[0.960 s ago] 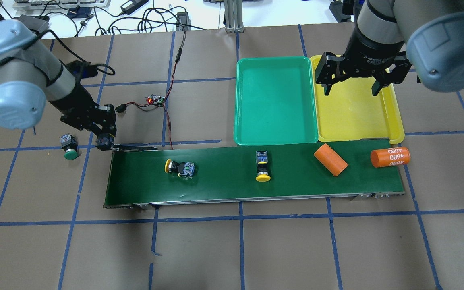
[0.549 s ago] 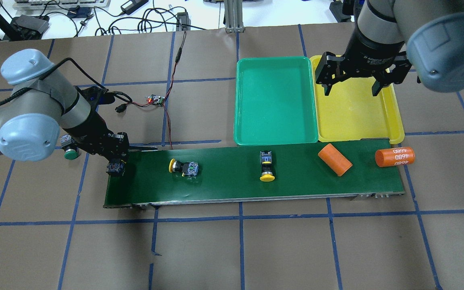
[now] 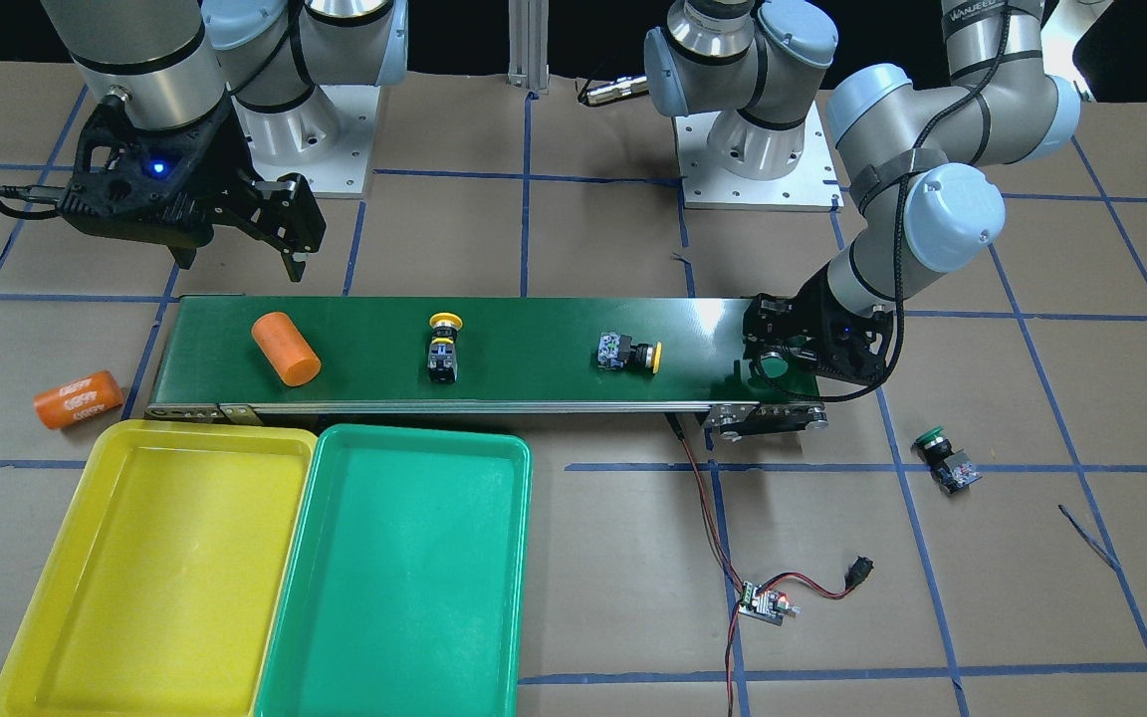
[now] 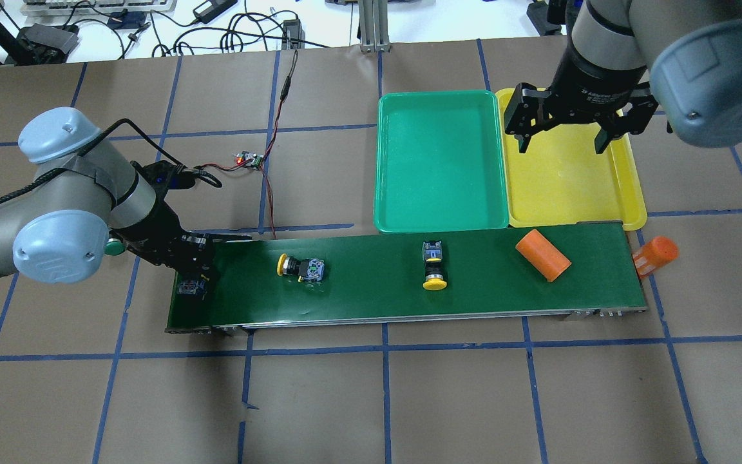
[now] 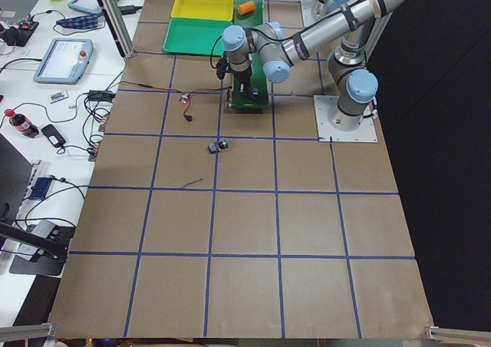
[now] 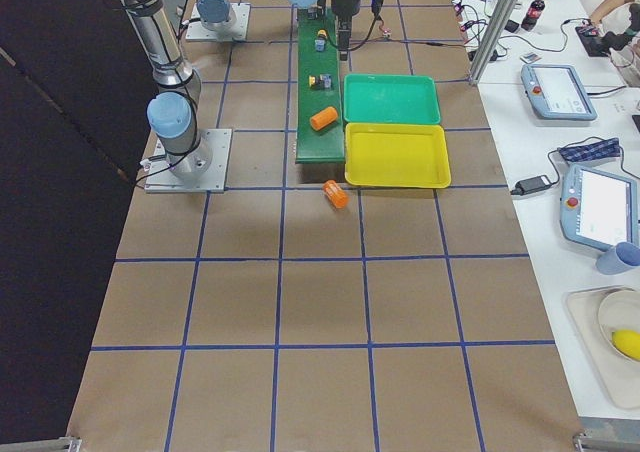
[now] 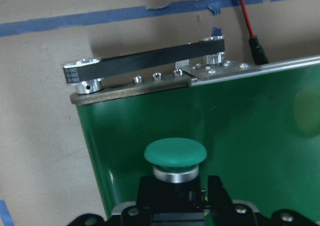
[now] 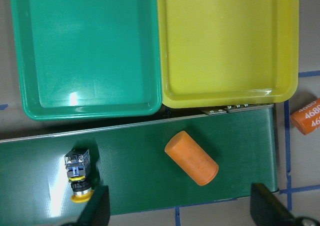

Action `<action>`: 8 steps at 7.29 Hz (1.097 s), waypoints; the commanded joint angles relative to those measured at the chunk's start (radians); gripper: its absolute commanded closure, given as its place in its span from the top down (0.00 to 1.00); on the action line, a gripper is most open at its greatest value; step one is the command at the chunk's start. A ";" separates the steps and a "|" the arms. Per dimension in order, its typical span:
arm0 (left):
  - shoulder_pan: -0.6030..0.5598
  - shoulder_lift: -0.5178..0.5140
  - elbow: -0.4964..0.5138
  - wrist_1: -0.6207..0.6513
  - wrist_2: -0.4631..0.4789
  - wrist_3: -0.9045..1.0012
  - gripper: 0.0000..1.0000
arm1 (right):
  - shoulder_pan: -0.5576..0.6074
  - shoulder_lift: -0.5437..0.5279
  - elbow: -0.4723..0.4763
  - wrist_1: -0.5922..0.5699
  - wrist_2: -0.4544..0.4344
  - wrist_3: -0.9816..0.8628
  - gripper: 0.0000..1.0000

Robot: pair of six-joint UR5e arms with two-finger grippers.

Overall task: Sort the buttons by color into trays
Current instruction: 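Carry the green-capped button onto the belt and open the left gripper, then move the left gripper back over the second green-capped button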

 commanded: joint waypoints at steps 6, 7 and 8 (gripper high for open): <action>0.195 -0.142 0.275 0.061 0.041 0.058 1.00 | 0.000 0.000 0.000 0.000 0.000 0.000 1.00; 0.201 -0.197 0.283 0.089 0.038 0.059 1.00 | 0.000 0.000 0.000 0.000 0.000 0.000 1.00; 0.212 -0.243 0.297 0.111 0.037 0.062 1.00 | 0.000 0.000 0.000 0.000 0.000 0.000 1.00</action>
